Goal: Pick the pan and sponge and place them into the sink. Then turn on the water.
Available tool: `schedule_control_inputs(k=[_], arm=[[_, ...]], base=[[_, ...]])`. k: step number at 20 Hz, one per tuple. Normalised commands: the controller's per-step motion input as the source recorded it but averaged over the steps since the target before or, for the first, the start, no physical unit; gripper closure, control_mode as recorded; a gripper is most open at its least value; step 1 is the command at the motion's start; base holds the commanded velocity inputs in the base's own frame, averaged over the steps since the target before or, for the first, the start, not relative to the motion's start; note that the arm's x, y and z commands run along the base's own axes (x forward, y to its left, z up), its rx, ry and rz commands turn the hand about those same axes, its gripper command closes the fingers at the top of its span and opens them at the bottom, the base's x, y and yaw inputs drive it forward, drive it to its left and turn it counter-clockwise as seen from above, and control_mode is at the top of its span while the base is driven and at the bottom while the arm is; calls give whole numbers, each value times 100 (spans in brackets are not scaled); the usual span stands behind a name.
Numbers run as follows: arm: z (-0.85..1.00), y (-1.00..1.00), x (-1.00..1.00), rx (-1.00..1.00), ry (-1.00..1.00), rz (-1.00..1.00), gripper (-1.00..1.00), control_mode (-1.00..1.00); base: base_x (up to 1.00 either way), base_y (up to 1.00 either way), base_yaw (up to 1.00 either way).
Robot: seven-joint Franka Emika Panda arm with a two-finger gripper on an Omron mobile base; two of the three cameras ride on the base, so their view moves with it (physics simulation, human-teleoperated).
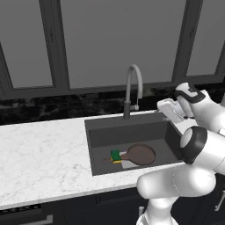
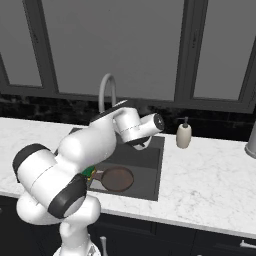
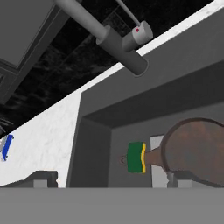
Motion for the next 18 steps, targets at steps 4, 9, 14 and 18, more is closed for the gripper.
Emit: schedule_control_inputs(k=[4, 9, 14, 18], arm=[[-2, 0, 35, 3, 0, 0, -100, -100], [-13, 0, 34, 2, 0, 0, -100, -100], [-20, 0, 22, 3, 0, 0, -100, -100], [-17, 0, 23, 5, 0, 0, -100, -100]], base=[[0, 0, 0], [0, 0, 0], [0, 0, 0], [0, 0, 0]])
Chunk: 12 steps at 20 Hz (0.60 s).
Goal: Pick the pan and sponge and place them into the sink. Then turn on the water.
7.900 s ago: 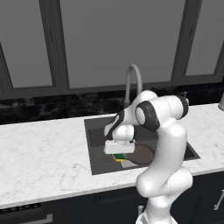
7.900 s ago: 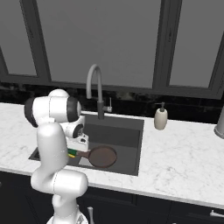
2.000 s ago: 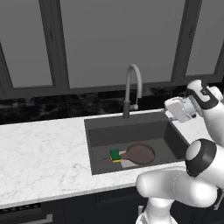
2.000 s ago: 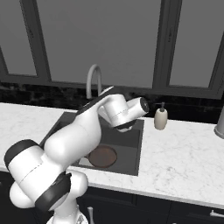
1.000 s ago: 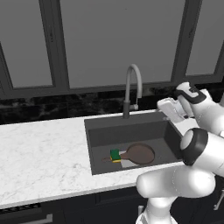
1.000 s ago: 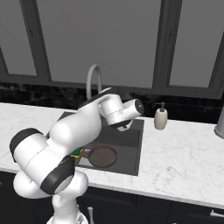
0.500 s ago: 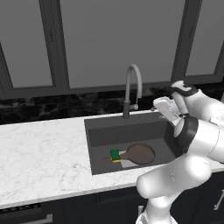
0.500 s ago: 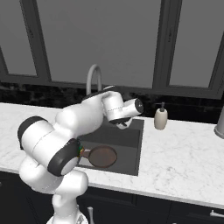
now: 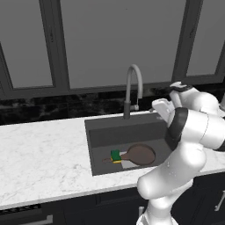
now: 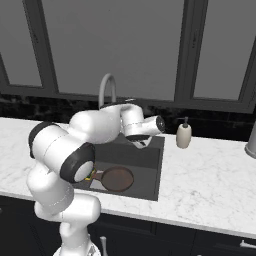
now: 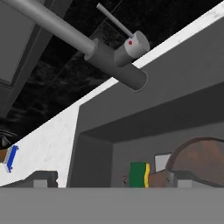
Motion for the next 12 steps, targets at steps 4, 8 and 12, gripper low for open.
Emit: schedule_control_inputs(k=[4, 8, 12], arm=[[-13, 0, 25, 5, 0, 0, -100, -100], [-14, 0, 20, 2, 0, 0, -100, -100], [-10, 0, 22, 5, -2, 0, -100, -100]], base=[[0, 0, 0], [0, 0, 0], [0, 0, 0]])
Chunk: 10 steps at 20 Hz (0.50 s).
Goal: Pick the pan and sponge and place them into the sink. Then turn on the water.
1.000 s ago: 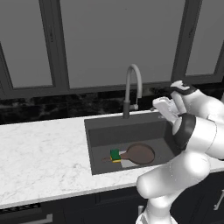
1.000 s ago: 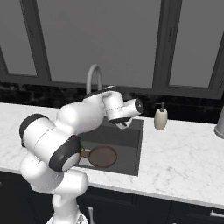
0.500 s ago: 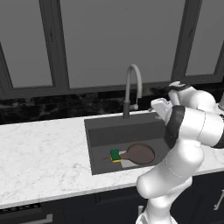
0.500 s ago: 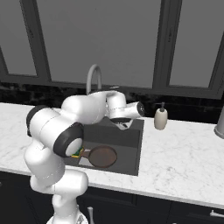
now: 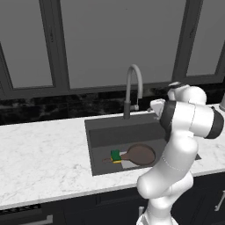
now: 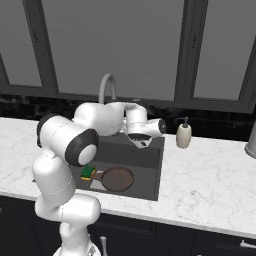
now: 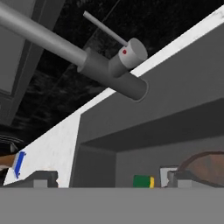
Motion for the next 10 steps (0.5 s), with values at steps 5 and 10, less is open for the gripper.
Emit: schedule_control_inputs(k=[5, 10], arm=[[-3, 2, 16, 5, -4, 0, -100, -100], [-6, 10, 20, 0, 0, 0, -100, -100]], base=[[0, 0, 0], [0, 0, 0]])
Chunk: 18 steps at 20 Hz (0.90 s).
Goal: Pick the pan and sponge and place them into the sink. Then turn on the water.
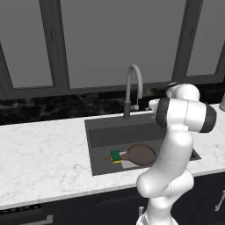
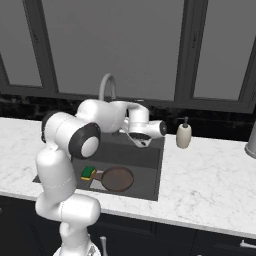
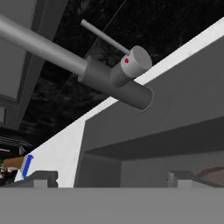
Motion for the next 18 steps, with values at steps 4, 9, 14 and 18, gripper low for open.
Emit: schedule_control_inputs(k=[4, 9, 14, 18], arm=[[-3, 23, 17, 0, 0, 0, -100, -100], [0, 3, 32, 0, 0, 0, -100, -100], [-8, 0, 36, 0, 0, 0, -100, -100], [-13, 0, 35, 0, 0, 0, -100, -100]], base=[[0, 0, 0], [0, 0, 0], [0, 0, 0], [0, 0, 0]])
